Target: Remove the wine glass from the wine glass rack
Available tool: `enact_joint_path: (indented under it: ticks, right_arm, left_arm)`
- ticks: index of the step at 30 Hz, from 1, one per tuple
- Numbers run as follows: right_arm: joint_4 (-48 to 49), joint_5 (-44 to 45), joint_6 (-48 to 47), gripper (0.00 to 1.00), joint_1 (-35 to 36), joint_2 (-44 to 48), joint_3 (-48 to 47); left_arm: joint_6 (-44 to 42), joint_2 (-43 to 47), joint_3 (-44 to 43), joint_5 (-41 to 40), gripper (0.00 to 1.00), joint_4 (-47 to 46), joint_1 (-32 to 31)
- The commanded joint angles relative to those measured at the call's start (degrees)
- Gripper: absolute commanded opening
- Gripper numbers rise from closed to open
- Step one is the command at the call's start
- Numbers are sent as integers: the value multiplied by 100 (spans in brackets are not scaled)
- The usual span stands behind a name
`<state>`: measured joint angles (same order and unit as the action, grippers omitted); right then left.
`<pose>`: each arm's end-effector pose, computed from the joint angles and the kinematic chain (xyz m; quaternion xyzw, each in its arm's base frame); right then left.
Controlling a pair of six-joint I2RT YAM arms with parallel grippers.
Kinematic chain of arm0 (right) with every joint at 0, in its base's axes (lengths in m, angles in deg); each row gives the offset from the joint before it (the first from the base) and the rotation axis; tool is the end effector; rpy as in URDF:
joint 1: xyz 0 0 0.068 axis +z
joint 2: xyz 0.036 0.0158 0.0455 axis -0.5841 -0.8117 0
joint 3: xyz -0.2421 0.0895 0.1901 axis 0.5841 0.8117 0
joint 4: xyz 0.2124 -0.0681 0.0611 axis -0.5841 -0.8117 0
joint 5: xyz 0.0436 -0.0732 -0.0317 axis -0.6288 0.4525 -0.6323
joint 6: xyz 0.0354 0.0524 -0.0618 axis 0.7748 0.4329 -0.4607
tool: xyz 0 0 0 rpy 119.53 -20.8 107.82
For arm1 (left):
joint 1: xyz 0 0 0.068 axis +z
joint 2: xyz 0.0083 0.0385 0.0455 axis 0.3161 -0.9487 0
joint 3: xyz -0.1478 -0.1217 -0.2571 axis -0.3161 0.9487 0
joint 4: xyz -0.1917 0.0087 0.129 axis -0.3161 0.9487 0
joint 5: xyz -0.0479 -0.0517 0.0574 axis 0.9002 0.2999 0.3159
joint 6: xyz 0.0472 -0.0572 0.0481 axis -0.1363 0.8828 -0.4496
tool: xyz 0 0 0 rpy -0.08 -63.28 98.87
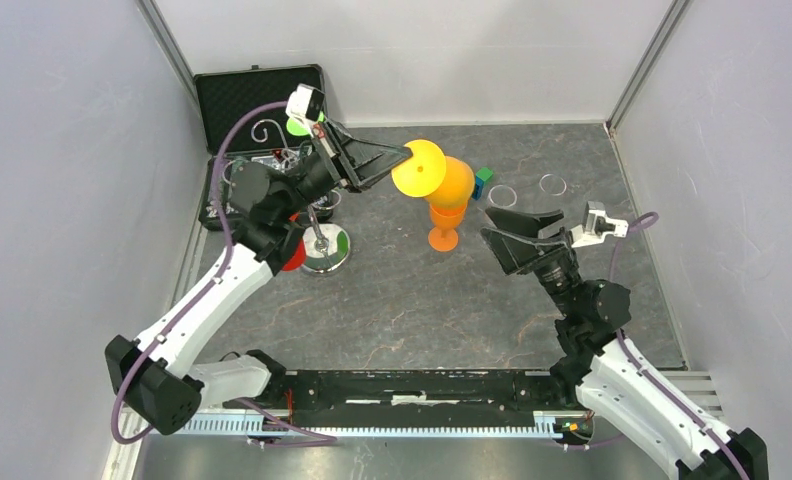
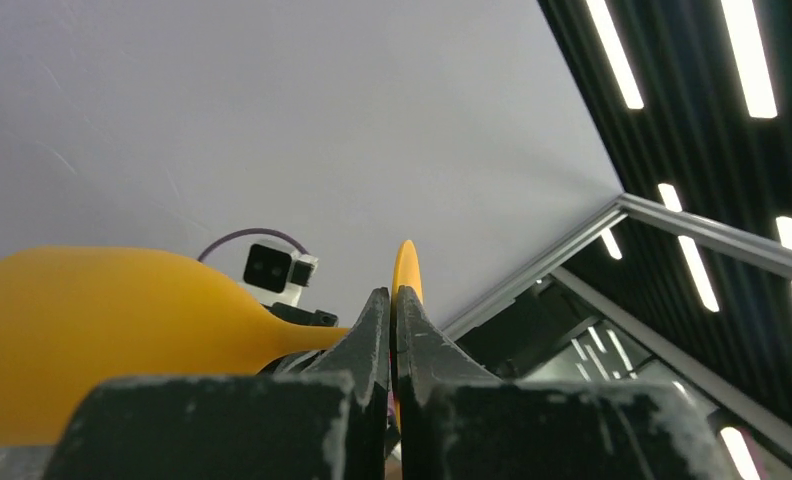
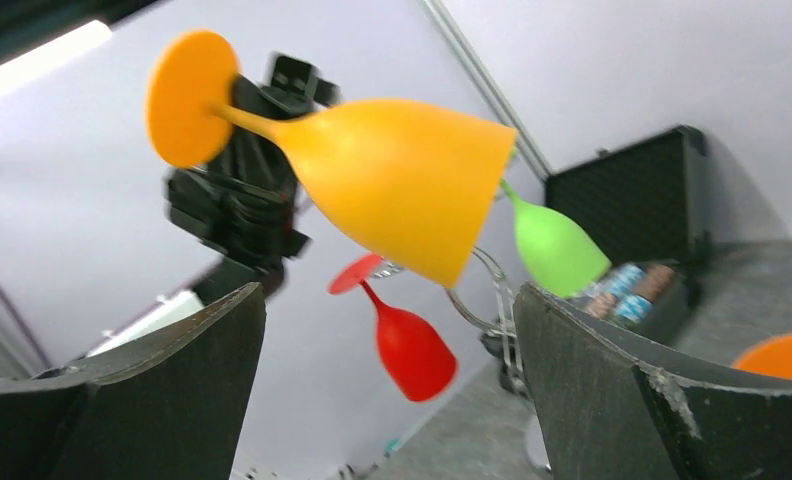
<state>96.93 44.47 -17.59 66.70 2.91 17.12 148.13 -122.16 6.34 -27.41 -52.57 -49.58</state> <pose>0.0890 0.0678 0.3780 0.0182 0.4883 0.6029 0.6307 0.1715 -0.1553 0.5360 0.0508 0.5249 -0.7674 0.3645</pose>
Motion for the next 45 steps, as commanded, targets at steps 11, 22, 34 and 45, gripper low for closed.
enact_joint_path:
  ticks: [11,22,34,45]
  right_arm:
    - [2572,-173,1305,95,-12,-611,118]
    - [3909,-296,1217,73,-11,-743,112]
    - [4617,-824,1386,51,-11,-1112,-337]
    - [4557,-872,1420,0,-11,-1200,-466]
  left_arm:
    - [2360,-247,636,-1093,2,-2792,-656]
    - [2530,-413,632,-1145,2,-3123,-954]
    - [2656,-533,540,-1119,2,-3382,-1119]
    - [1951,-309,396,-1008,27,-2804,-1330]
